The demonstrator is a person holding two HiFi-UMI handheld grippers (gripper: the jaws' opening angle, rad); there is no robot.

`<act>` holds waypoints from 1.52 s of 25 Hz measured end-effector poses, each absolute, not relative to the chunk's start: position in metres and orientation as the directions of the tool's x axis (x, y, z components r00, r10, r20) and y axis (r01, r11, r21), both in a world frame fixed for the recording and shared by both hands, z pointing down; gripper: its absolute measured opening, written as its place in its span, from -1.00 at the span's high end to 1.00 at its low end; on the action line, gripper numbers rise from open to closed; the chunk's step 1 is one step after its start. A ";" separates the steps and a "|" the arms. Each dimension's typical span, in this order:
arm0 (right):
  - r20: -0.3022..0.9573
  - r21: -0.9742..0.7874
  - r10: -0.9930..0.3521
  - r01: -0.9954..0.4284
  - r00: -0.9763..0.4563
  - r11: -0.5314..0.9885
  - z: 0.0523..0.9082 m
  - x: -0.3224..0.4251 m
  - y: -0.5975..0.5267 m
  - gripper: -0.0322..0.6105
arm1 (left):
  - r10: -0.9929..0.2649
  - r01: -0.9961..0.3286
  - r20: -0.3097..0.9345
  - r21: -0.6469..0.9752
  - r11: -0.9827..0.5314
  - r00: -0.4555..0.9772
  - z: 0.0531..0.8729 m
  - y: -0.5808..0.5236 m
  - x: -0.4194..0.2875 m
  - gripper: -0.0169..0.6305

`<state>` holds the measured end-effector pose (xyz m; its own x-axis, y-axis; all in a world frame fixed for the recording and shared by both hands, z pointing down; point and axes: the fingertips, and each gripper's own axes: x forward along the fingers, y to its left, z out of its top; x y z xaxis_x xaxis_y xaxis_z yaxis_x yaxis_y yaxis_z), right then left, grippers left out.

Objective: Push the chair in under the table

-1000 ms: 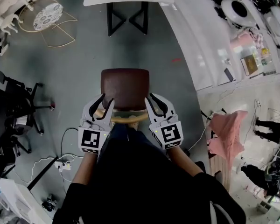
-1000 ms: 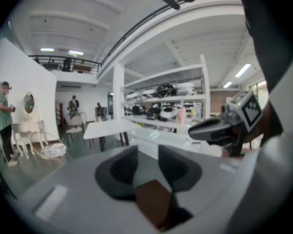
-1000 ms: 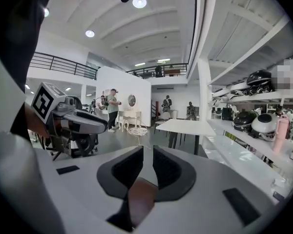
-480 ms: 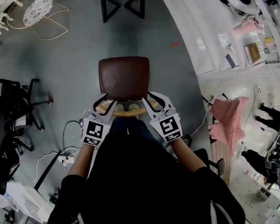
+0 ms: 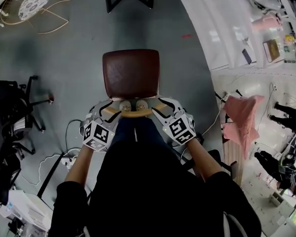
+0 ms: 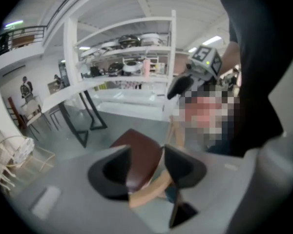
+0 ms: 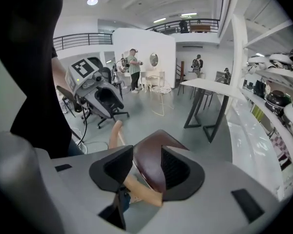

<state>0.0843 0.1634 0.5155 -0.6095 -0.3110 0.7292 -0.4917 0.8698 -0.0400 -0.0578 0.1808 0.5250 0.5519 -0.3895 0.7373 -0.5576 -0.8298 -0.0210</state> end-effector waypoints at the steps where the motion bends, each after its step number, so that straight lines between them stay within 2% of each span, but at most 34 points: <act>1: 0.749 -0.034 -0.287 -0.468 -0.597 0.883 0.523 0.087 0.168 0.39 | -0.366 -0.537 0.751 -0.018 -0.844 0.550 0.532 0.186 -0.059 0.26; 6: 0.830 -0.031 -0.180 -0.366 -0.528 0.930 0.560 0.098 0.185 0.34 | -0.227 -0.449 0.825 0.036 -0.893 0.518 0.565 0.209 -0.066 0.12; 10: 0.886 0.000 -0.111 -0.239 -0.451 0.971 0.586 0.106 0.194 0.27 | -0.146 -0.338 0.880 0.018 -0.941 0.453 0.589 0.219 -0.069 0.04; 15: 0.933 0.029 -0.050 -0.064 -0.357 0.998 0.615 0.108 0.210 0.27 | -0.092 -0.171 0.930 -0.033 -0.985 0.355 0.614 0.232 -0.071 -0.01; 20: 0.962 0.082 -0.059 0.077 -0.266 0.994 0.640 0.112 0.217 0.27 | -0.080 -0.050 0.958 -0.069 -0.996 0.277 0.641 0.238 -0.072 -0.01; 30: 0.979 0.111 -0.085 0.133 -0.187 0.985 0.671 0.116 0.217 0.27 | -0.070 -0.041 0.967 -0.061 -0.997 0.243 0.671 0.238 -0.072 0.01; 35: 0.979 0.125 -0.099 0.144 -0.176 0.982 0.673 0.115 0.215 0.27 | -0.093 -0.084 0.963 -0.074 -0.994 0.253 0.672 0.234 -0.073 0.16; 38: 0.976 0.141 -0.116 0.128 -0.184 0.982 0.672 0.114 0.214 0.27 | -0.111 -0.109 0.958 -0.084 -0.990 0.263 0.671 0.232 -0.073 0.18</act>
<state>0.1140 0.2135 0.6723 -0.1835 -0.1165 0.9761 0.1285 0.9816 0.1413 -0.0733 0.2322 0.6709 0.2629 -0.1106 0.9585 -0.1091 -0.9904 -0.0844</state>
